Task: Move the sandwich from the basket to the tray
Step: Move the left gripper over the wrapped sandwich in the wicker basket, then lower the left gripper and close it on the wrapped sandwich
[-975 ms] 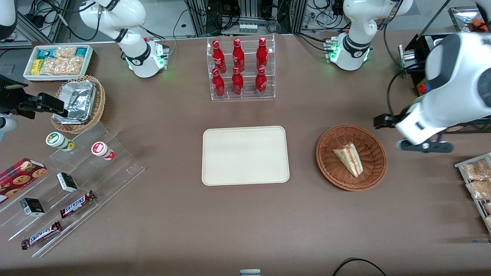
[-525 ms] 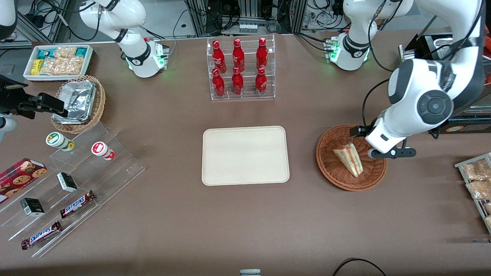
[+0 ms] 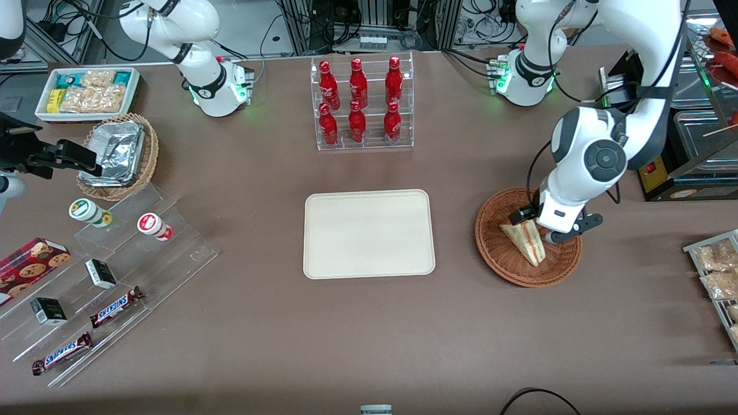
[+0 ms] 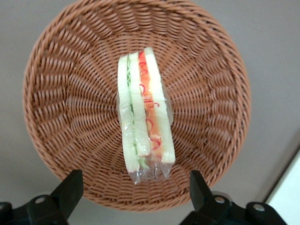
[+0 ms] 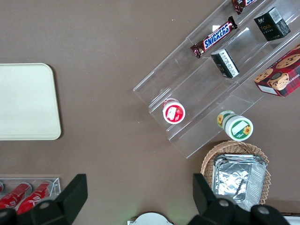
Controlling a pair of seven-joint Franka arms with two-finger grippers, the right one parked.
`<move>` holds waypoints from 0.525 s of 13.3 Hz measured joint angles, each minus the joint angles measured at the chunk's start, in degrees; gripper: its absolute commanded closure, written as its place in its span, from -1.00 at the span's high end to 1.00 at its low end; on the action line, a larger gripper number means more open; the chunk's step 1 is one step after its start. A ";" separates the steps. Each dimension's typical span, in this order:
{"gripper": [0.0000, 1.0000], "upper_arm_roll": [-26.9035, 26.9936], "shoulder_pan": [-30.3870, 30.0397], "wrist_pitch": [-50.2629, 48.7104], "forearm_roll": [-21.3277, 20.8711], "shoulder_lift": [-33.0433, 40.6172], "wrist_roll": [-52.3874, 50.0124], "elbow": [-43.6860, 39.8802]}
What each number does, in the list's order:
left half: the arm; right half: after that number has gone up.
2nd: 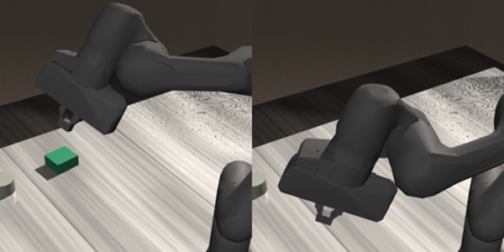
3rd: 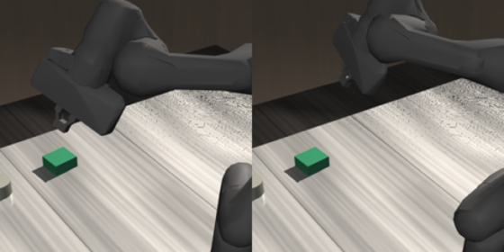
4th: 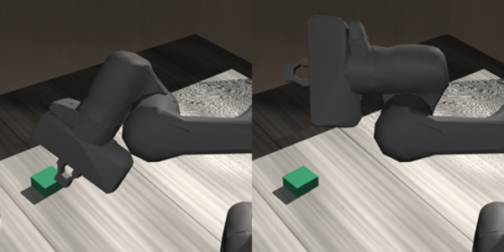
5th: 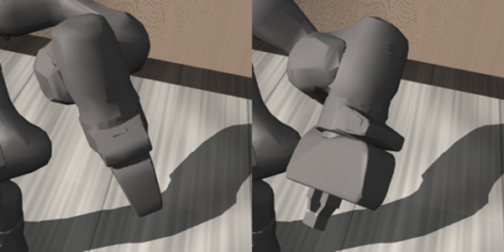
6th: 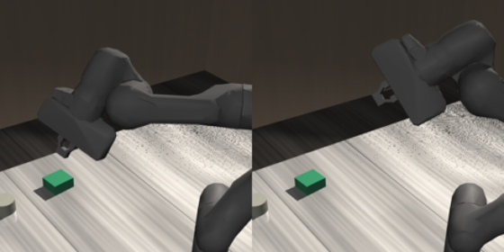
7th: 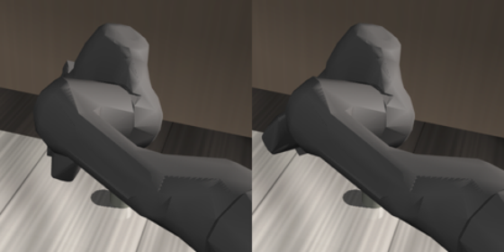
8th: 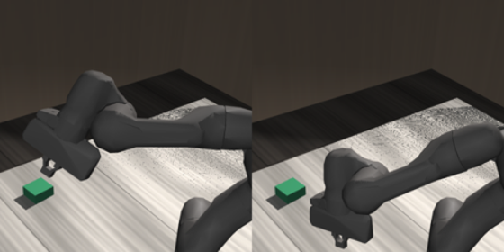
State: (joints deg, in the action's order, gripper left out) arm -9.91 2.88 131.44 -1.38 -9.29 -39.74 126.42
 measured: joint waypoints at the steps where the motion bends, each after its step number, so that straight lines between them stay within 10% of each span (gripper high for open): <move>1: 1.00 -0.03 0.00 1.37 0.00 -0.54 -1.94 0.51; 7: 1.00 -0.04 0.00 7.44 0.00 -4.40 -7.55 0.67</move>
State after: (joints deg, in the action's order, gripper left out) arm -9.95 2.88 138.88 -1.38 -13.69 -47.29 127.09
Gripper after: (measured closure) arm 0.000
